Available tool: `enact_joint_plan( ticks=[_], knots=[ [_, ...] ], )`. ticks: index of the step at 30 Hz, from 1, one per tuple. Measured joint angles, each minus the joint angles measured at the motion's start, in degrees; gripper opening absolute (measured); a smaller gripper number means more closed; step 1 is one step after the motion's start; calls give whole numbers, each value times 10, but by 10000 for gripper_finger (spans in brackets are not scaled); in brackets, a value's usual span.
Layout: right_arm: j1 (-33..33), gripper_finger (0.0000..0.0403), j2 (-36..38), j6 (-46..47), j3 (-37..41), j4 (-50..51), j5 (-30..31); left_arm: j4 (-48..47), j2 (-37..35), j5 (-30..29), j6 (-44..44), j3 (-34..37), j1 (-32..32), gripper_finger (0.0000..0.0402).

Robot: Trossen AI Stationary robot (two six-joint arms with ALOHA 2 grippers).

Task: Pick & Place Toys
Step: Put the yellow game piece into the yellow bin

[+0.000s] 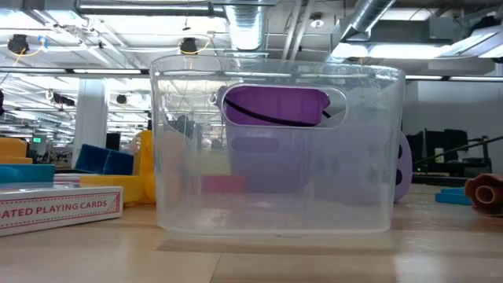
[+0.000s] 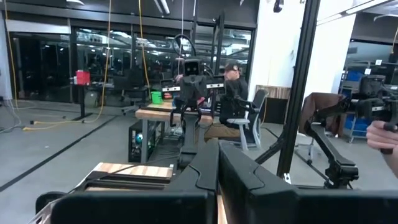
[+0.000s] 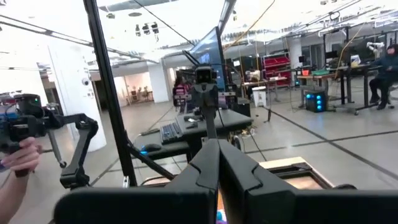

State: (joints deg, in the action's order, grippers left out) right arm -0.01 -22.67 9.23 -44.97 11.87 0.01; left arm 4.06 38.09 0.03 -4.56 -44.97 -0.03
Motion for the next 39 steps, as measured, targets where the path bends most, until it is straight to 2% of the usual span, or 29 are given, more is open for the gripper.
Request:
enact_joint_plan(
  ticks=[9, 16, 19, 25, 31, 36, 39],
  knots=[
    [0, 13, 0, 43, 0, 43, -6, 0, 0, 9, 1, 0, 0, 0],
    [0, 74, 0, 45, -1, 67, -40, 1, 0, 9, 60, 0, 0, 1],
    [0, 103, -2, 45, -17, 80, -63, 4, 0, 9, 106, 0, 0, 16],
    [0, 165, -2, 26, -49, 104, -64, 24, 0, 8, 192, 0, 0, 97],
    [0, 214, -2, -11, -70, 106, -62, 42, 0, -7, 257, 0, 0, 215],
    [0, 230, -2, -33, -75, 111, -62, 41, 0, -55, 302, 0, 0, 311],
    [0, 230, -2, -38, -75, 111, -61, 39, 0, -109, 313, 0, 0, 353]
  ],
)
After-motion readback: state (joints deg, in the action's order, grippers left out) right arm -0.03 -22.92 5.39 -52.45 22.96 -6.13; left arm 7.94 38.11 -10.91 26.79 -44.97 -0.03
